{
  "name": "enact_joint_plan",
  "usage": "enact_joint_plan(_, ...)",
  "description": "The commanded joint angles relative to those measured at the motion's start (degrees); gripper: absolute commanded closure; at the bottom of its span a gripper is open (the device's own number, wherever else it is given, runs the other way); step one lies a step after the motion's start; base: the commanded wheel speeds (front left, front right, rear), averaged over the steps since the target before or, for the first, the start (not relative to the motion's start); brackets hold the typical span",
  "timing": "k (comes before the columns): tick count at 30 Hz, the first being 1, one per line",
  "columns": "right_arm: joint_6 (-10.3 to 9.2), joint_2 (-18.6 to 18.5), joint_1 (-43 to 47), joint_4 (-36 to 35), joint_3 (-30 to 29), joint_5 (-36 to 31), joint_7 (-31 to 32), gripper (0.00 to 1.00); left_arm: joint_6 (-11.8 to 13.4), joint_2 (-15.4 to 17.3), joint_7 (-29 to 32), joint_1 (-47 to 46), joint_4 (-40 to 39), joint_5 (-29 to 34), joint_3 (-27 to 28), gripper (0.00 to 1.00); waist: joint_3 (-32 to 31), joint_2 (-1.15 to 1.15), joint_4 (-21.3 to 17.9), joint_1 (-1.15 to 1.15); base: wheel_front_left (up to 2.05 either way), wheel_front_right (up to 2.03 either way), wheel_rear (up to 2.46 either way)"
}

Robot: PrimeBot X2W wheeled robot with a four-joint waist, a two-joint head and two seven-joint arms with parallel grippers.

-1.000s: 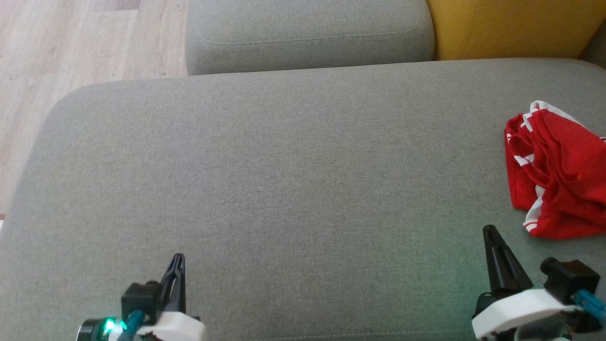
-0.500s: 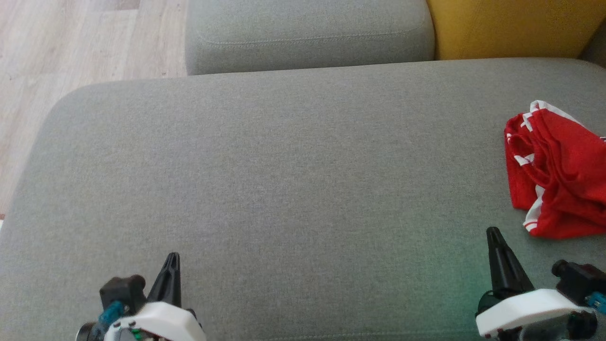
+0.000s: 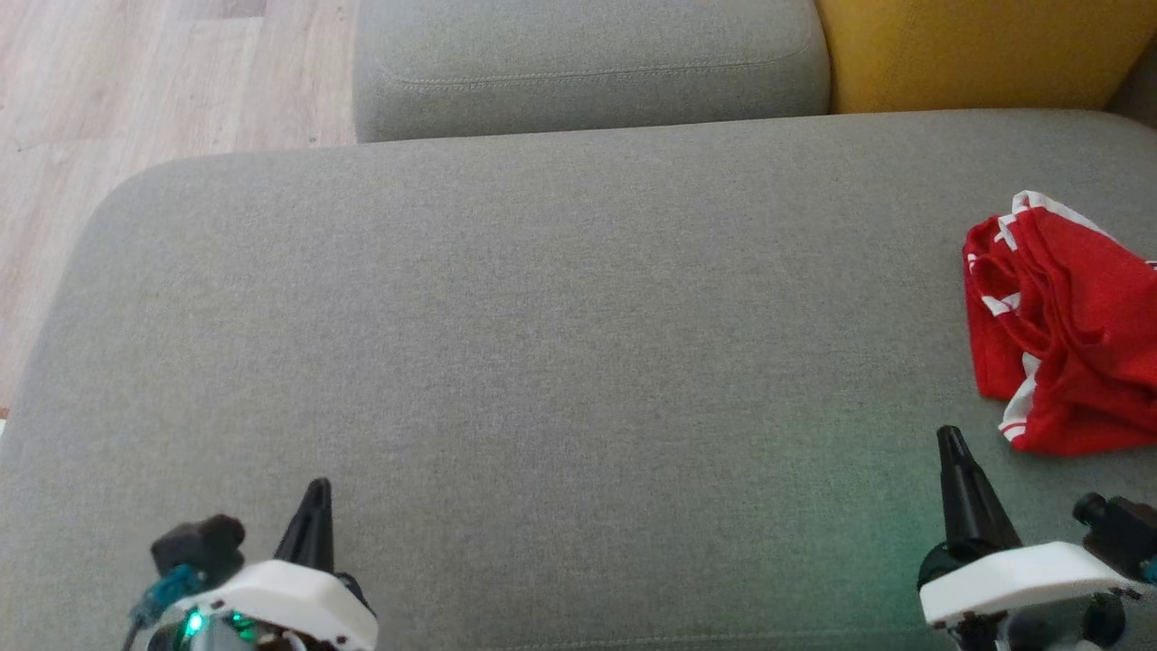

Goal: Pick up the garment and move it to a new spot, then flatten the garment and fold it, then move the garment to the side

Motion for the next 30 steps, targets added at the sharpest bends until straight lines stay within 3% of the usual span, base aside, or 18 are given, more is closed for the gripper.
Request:
enact_joint_plan(1, 0.06, -1.1, -3.1, -1.4, 0.0, 2.2, 0.1, 1.0, -0.7, 0.3, 0.3, -3.5, -1.5, -1.9, 2.1, 1.0, 0.0, 0.0, 0.0, 0.0, 0.0, 0.0, 0.0)
enact_joint_plan(30, 0.11, -1.6, -6.4, 1.8, -0.9, 21.7, 1.3, 1.0, -6.3, -2.2, 4.0, -5.6, -0.2, -20.6, 8.6, 1.0, 0.2, 0.0, 0.0, 0.0, 0.0, 0.0, 0.0)
